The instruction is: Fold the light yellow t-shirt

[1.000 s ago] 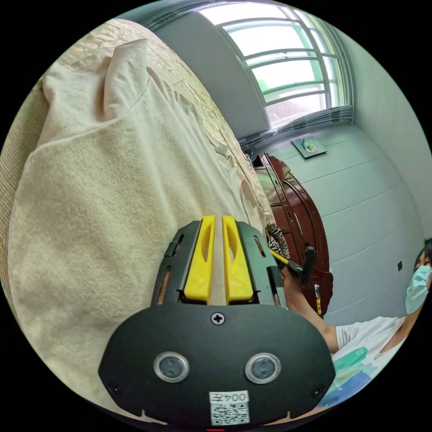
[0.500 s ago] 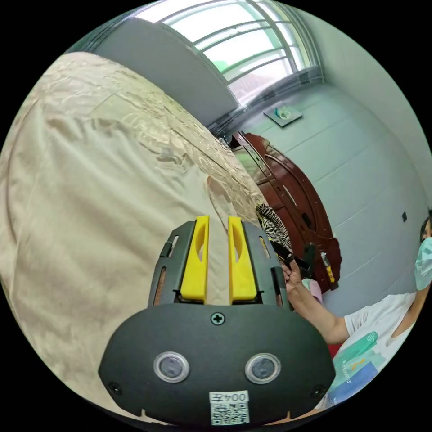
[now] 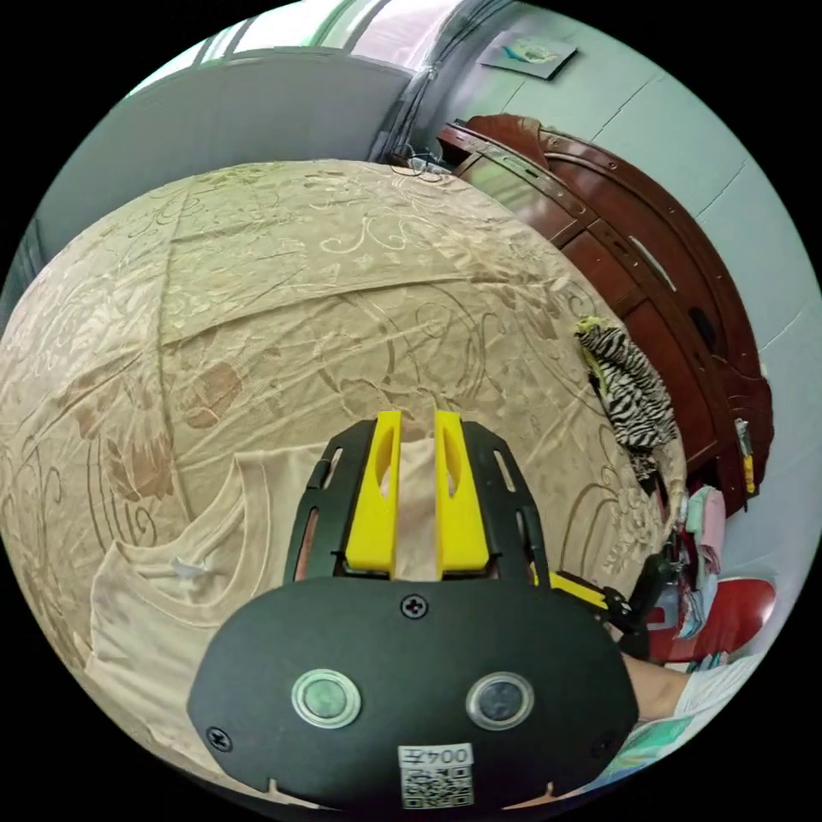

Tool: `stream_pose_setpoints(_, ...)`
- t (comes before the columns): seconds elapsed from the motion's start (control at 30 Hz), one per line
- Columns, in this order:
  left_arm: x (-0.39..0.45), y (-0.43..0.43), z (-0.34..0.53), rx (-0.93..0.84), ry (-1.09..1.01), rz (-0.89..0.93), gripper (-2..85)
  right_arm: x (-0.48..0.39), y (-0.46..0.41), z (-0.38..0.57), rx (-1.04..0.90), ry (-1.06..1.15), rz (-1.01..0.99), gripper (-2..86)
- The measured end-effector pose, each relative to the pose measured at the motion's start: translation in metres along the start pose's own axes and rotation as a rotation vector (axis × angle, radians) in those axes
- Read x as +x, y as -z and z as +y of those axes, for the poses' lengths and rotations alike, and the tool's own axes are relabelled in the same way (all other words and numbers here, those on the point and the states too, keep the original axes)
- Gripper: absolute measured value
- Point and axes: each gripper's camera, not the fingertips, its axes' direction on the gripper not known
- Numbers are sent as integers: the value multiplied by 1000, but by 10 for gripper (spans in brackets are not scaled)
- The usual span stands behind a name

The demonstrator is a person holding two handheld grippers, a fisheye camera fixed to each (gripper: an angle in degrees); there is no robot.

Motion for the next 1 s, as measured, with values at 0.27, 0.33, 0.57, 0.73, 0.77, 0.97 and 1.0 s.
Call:
stream_pose_setpoints(0.27, 168, -42, -90, -261, -761, -422, 36, 30, -4, 29, 8, -5, -28, -8)
stream_pose_setpoints(0.33, 191, -42, -104, -286, -846, -414, 41, 36, -5, 37, 8, -7, -31, -8)
stream_pose_setpoints(0.57, 236, -44, -180, -358, -983, -352, 88, 51, -10, 57, 7, -13, -42, -7)
stream_pose_setpoints(0.73, 237, -38, -222, -400, -968, -253, 142, 60, -14, 71, 3, -15, -50, -8)
stream_pose_setpoints(0.77, 235, -41, -229, -408, -964, -252, 145, 60, -15, 72, 3, -15, -51, -8)
stream_pose_setpoints(0.97, 219, -51, -250, -438, -937, -221, 107, 66, -18, 85, 1, -16, -54, -7)
stream_pose_setpoints(1.0, 217, -51, -251, -448, -936, -214, 91, 67, -18, 87, 1, -17, -54, -7)
